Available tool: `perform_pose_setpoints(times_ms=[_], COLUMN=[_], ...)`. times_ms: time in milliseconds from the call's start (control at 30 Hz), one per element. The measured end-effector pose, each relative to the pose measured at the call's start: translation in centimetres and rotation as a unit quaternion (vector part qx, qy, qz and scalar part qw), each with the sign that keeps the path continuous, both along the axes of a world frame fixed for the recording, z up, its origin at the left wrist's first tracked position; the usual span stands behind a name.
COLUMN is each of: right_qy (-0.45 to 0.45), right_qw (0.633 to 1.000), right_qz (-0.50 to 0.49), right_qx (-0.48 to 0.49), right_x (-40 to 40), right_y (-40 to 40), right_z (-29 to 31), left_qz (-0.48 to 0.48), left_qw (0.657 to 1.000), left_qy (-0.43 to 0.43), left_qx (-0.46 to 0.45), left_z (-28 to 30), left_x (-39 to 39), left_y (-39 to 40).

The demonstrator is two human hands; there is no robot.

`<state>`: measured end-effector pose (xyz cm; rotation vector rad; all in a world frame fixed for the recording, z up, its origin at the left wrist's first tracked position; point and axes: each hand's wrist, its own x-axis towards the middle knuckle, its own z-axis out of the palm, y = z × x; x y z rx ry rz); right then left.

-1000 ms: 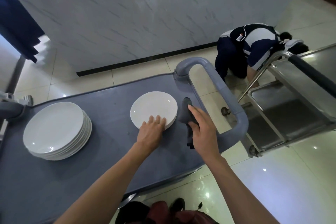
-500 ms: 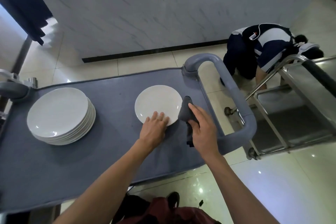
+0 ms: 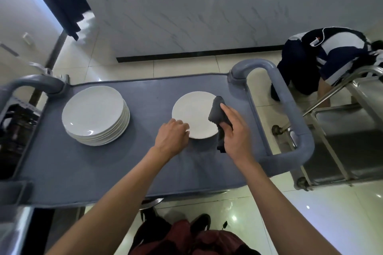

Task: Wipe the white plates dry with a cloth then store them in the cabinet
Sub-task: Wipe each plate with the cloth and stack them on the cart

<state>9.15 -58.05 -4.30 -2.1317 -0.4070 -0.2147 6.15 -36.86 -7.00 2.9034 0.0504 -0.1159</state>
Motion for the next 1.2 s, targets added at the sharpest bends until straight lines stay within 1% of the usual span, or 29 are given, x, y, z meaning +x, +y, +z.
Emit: perform_pose_setpoints(times_ms=[167, 333, 433, 533, 700, 933, 1067, 1200], right_qy=[0.004, 0.027, 0.023, 0.013, 0.035, 0.041, 0.018, -0.023], right_qw=[0.999, 0.997, 0.995, 0.994, 0.992, 0.989, 0.986, 0.980], right_qz=[0.016, 0.048, 0.072, 0.088, 0.101, 0.131, 0.162, 0.195], right_qx=[0.039, 0.053, 0.066, 0.055, 0.073, 0.052, 0.038, -0.028], right_x=[0.4, 0.1, -0.3, -0.8, -1.6, -1.5, -1.2, -0.4], right_y=[3.3, 7.9, 10.8, 14.0, 19.5, 27.1, 32.2, 36.8], right_z=[0.3, 0.7, 0.8, 0.8, 1.3, 2.3, 3.5, 3.3], left_qz=[0.074, 0.146, 0.170, 0.184, 0.211, 0.283, 0.326, 0.361], left_qw=[0.996, 0.984, 0.979, 0.977, 0.970, 0.943, 0.922, 0.904], left_qy=[-0.031, -0.068, -0.072, -0.071, -0.085, -0.126, -0.142, -0.119], left_qx=[-0.041, -0.075, -0.084, -0.080, -0.089, -0.121, -0.155, -0.194], left_z=[1.7, 3.3, 3.5, 3.5, 3.7, 3.5, 2.6, 1.9], left_x=[-2.2, -4.4, -5.2, -6.2, -7.1, -8.5, -8.9, -8.7], left_y=[3.3, 7.5, 10.3, 13.1, 18.6, 27.4, 32.6, 35.9])
